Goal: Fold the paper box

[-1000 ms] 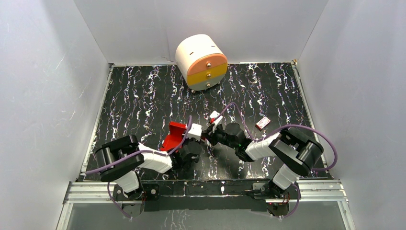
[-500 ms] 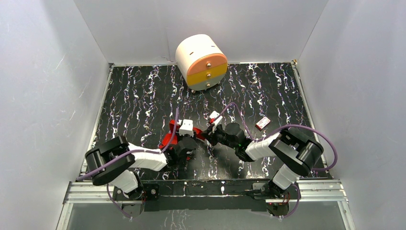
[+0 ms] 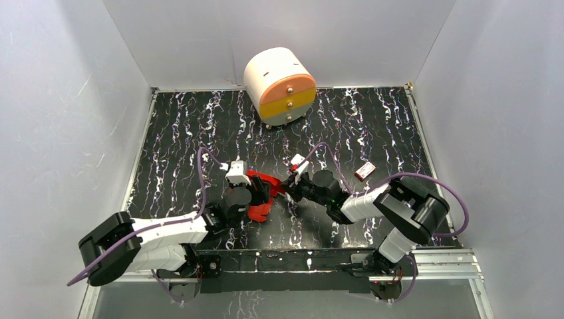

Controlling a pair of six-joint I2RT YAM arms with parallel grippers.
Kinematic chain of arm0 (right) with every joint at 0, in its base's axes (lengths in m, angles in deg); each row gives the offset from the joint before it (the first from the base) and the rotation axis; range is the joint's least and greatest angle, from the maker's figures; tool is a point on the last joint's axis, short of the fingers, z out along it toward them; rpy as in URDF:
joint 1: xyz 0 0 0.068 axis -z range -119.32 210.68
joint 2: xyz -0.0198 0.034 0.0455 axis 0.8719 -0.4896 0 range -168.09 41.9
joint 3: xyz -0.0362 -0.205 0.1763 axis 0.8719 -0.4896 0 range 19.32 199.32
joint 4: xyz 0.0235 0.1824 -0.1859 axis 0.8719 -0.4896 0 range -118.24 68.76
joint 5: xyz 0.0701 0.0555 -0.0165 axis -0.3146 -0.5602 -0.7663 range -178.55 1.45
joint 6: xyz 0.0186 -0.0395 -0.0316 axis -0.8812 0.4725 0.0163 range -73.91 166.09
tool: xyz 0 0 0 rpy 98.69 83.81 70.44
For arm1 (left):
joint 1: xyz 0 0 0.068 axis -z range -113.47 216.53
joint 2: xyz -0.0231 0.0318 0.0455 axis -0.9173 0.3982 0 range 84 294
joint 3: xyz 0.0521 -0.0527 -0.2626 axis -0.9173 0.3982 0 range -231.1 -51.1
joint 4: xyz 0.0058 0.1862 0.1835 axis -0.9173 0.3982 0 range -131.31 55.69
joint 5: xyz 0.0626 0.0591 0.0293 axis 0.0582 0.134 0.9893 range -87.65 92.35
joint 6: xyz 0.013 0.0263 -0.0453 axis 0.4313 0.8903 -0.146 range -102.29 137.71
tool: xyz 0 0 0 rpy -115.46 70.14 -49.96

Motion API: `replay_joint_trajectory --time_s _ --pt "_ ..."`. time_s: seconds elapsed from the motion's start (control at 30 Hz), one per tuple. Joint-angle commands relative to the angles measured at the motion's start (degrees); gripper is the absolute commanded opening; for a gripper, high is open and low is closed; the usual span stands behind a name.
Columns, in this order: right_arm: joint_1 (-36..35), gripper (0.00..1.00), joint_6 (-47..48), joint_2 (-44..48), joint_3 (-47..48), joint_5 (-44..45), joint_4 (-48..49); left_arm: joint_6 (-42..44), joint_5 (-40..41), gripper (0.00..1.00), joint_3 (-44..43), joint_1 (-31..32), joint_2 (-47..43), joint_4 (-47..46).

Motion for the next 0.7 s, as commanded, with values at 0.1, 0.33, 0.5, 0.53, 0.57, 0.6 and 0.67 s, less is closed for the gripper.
replay_joint_trajectory --time_s 0.1,0.33,0.5,0.53,0.57,0.6,0.67 --pt "-0.34 0.00 0.82 -0.23 1.94 -0.06 0.46 -5.68 -7.97 0.62 -0.06 -2.58 -1.38 -1.66" --pt "-0.38 0.00 1.00 -0.45 2.02 -0.32 0.37 -5.50 -9.33 0.62 -1.59 -4.76 2.95 -4.55" --pt "-0.51 0.00 1.14 -0.98 2.25 -0.75 0.31 -5.05 -9.01 0.57 -2.30 -5.47 5.56 -6.80" --pt "-0.61 0.00 1.11 -1.02 2.33 -0.71 0.22 -4.76 -8.91 0.57 -2.45 -5.50 5.83 -7.14" --pt "-0.68 0.00 1.17 -1.10 2.42 -0.68 0.06 -4.45 -8.84 0.56 -2.62 -5.67 5.94 -7.35" --pt "-0.78 0.00 1.19 -1.25 2.51 -0.55 -0.16 -4.26 -8.81 0.56 -2.75 -5.68 5.90 -7.54" --pt "-0.93 0.00 1.27 -1.42 2.64 -0.23 -0.56 -3.73 -8.59 0.55 -2.82 -5.69 5.73 -7.93"
